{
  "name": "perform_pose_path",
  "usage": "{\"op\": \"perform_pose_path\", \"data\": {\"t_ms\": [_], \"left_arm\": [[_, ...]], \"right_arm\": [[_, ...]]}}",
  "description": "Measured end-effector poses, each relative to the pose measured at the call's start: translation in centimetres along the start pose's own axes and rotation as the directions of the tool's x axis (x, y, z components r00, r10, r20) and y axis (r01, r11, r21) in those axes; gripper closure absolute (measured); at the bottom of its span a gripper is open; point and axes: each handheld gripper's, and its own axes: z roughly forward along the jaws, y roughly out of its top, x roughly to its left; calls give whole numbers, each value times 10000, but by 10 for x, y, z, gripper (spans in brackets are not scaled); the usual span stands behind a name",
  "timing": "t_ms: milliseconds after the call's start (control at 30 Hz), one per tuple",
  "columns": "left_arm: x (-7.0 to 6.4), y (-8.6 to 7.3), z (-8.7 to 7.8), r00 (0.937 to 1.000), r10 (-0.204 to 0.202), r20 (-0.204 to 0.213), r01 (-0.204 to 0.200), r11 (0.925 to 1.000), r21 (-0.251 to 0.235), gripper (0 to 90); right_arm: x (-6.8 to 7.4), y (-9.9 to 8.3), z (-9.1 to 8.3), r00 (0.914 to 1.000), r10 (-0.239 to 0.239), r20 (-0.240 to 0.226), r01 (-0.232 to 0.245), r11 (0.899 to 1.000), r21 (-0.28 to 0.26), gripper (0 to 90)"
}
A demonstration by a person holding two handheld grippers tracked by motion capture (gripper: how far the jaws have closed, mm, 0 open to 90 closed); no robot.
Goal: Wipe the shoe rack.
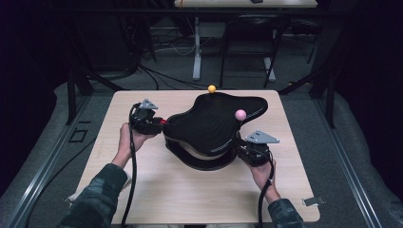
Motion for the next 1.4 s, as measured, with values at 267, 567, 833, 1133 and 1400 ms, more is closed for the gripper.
{"op": "perform_pose_path", "data": {"t_ms": [267,567,833,1133,1400], "left_arm": [[-1,-11,-11,10000,-32,-5,32,10000,-85,598],[-7,-19,-21,9994,286,211,-287,9996,68,597],[-16,-28,-29,9976,483,490,-488,9988,82,598],[-18,-32,-31,9982,234,555,-233,9997,-29,598],[-21,-34,-30,9982,62,591,-53,9999,-155,598]], "right_arm": [[2,3,11,9994,327,67,-326,9994,-126,747],[-5,7,18,9982,598,-19,-598,9981,-125,748],[-11,9,21,9980,625,-47,-626,9980,-63,743],[-8,7,14,9984,524,216,-518,9984,-243,761],[-14,9,23,9979,473,450,-465,9988,-182,771]]}}
